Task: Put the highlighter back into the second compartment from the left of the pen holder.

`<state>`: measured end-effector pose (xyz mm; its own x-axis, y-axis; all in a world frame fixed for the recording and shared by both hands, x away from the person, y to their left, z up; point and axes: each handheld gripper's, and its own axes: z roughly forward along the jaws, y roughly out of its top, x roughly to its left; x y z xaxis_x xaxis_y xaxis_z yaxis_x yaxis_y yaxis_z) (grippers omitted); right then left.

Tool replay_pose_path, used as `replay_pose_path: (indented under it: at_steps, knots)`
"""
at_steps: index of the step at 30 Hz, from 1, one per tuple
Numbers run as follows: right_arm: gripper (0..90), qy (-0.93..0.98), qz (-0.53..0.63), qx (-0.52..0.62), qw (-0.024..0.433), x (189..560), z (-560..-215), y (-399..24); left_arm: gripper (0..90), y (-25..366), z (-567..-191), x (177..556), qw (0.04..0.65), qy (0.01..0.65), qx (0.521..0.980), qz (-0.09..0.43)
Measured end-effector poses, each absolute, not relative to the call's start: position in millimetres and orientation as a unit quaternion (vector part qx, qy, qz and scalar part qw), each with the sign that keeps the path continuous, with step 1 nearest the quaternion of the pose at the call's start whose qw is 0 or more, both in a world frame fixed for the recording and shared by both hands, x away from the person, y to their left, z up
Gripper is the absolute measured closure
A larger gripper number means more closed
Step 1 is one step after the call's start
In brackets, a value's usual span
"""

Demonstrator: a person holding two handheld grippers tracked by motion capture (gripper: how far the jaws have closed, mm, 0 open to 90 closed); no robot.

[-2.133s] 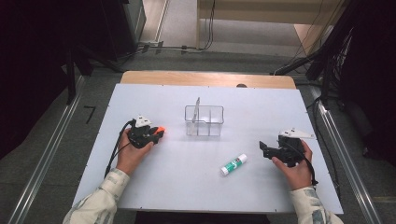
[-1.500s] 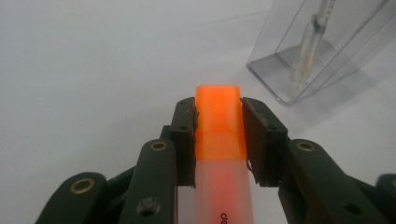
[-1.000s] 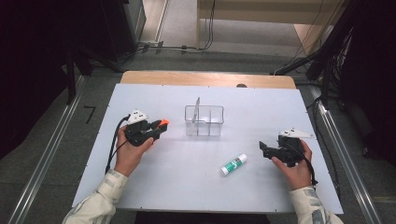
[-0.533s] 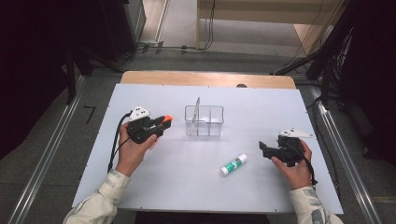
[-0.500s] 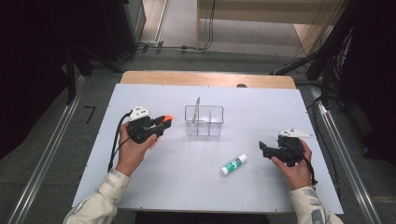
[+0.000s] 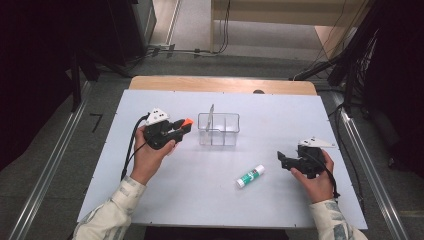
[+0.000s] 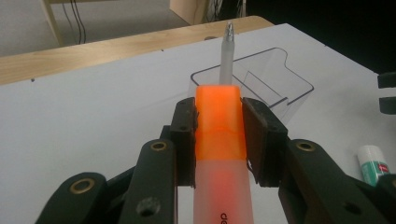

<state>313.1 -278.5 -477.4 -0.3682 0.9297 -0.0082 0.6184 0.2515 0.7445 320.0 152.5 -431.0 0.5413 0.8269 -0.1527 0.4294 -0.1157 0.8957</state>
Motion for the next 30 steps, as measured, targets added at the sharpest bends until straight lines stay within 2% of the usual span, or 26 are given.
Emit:
replay_pose_path:
  at_steps: [30]
  knots:
    - [18.3, 0.756, 0.336, 0.512, 0.230, 312.5, -477.3, -279.0, 68.0, 112.5, -409.7, 335.9, 0.521, 0.408, 0.728, 0.181]
